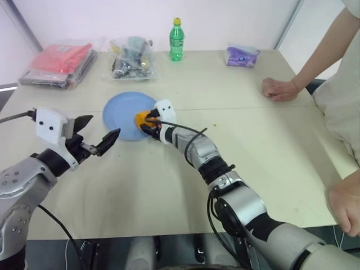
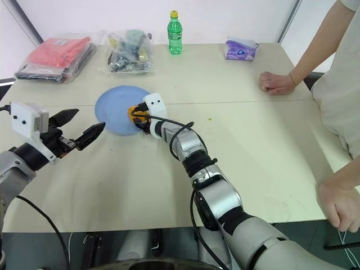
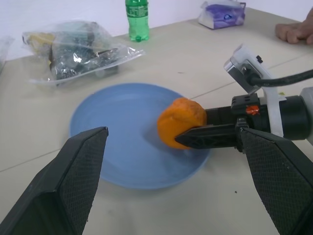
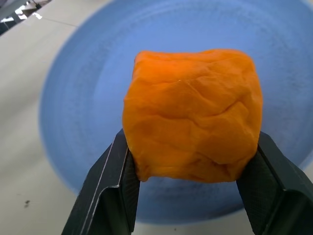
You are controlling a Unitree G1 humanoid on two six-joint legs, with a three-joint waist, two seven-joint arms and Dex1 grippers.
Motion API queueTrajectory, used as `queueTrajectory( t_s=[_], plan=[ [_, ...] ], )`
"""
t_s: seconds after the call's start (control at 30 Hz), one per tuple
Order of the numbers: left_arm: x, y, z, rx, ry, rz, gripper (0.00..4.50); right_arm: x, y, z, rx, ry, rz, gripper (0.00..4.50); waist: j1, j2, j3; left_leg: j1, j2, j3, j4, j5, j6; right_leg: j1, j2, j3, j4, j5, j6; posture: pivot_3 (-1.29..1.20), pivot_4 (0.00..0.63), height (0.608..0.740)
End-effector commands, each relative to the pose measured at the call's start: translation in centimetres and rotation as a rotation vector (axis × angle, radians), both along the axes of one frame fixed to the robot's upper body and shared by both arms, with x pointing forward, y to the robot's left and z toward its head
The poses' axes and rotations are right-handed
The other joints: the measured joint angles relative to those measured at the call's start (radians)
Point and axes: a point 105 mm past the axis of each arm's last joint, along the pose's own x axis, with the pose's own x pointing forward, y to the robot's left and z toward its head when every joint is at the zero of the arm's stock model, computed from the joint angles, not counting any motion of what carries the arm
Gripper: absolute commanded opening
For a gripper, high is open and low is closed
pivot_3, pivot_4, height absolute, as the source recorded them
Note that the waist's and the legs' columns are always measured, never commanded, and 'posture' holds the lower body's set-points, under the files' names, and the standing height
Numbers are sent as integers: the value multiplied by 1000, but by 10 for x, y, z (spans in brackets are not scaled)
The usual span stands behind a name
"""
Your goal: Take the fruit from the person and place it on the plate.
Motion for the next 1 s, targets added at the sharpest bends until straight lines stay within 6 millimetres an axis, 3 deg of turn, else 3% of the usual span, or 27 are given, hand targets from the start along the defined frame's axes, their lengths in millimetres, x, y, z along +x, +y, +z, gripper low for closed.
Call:
queueTrajectory(
  t_s=[0.03,0.13,0.33,0.47,0.63,0.7,0.9,1.0],
  plan=[
    [-2,-6,11,18,-50,-21,4500,-2,13,26,46,-76,41,3105,0,0,0,0,0,0,0,0,0,0,0,0,0,0,0,0,150,731],
    [0,-8,11,16,-48,-31,4500,-2,12,29,53,-81,45,4476,1,0,0,0,0,0,0,0,0,0,0,0,0,0,0,0,150,731],
    [7,-15,11,4,-50,-58,4500,0,-2,44,73,-97,30,4476,1,0,0,0,0,0,0,0,-1,0,0,0,0,0,0,0,150,731],
    [10,-16,11,2,-53,-69,4500,-2,-29,68,78,-154,25,4476,5,0,0,0,0,0,0,0,-1,0,-1,0,0,0,0,0,150,731],
    [10,-18,9,-21,-30,-107,4500,-14,-110,109,66,-215,-18,4476,18,0,0,0,-1,0,0,0,-1,0,-2,0,0,0,0,0,150,731],
    [8,-17,5,-22,-12,-119,4500,-27,-140,114,13,-241,0,4476,25,0,0,0,-1,0,0,0,-1,0,-2,0,-1,0,0,0,150,731],
    [5,-10,1,-14,5,-111,4500,-72,-202,115,-120,-263,102,4476,27,0,0,1,-1,2,-2,0,0,0,0,0,-2,0,0,0,150,731],
    [5,-12,1,-38,2,-128,4500,-91,-223,114,-158,-251,136,4476,31,0,0,1,-1,2,-2,0,0,1,1,0,-2,0,0,0,150,731]
  ],
)
